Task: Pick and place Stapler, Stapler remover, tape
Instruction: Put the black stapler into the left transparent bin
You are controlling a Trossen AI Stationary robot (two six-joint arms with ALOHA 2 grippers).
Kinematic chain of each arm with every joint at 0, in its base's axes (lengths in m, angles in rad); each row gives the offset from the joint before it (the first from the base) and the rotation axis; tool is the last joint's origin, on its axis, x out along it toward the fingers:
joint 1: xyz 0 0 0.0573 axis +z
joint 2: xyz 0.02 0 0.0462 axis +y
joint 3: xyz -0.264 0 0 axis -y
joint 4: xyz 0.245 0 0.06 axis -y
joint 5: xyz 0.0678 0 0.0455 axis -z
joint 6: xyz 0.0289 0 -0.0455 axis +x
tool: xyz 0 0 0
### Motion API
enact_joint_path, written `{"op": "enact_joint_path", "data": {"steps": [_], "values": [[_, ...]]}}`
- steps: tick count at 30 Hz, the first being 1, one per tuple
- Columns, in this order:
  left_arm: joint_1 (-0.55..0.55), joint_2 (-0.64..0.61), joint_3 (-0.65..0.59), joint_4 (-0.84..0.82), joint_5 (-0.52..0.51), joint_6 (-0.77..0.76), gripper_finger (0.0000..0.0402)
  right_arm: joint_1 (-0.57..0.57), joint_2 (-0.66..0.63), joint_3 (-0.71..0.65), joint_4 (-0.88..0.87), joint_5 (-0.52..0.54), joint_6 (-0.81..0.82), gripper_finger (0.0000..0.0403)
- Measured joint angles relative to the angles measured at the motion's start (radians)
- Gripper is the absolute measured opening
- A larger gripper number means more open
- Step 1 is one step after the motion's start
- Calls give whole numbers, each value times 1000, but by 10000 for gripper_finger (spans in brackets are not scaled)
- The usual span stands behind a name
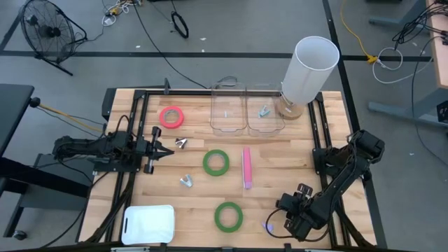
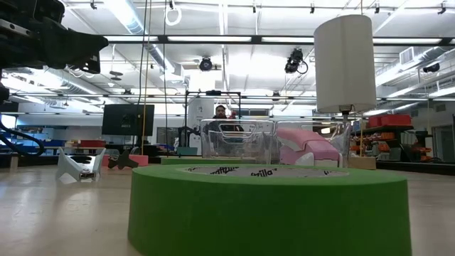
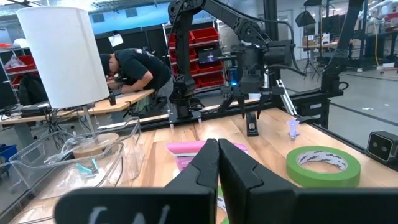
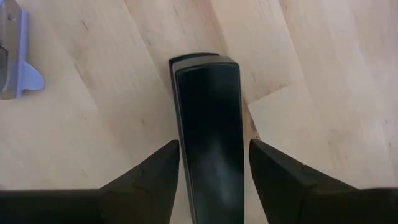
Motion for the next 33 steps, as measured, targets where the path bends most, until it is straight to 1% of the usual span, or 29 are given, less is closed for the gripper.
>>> {"op": "enact_joint_path", "data": {"steps": [3,7,13,19,21,25,30,33], "values": [[0,0,0,0,0,0,16,0,9,0,0,-4,-10,167],[0,0,0,0,0,0,16,0,17,3,-5,-4,-34,96],[0,0,0,0,0,0,16,-4,17,3,-13,23,-61,96],[0,0,0,0,0,0,16,-48,-6,0,-70,34,-102,96],[0,0,0,0,0,0,16,-75,-35,0,-89,37,-127,96],[0,0,0,0,0,0,16,-141,-100,0,-92,81,-205,96],[0,0,0,1,0,0,16,-253,-203,0,-90,141,-310,96],[0,0,0,1,0,1,16,-333,-257,0,-53,182,-379,96]]}}
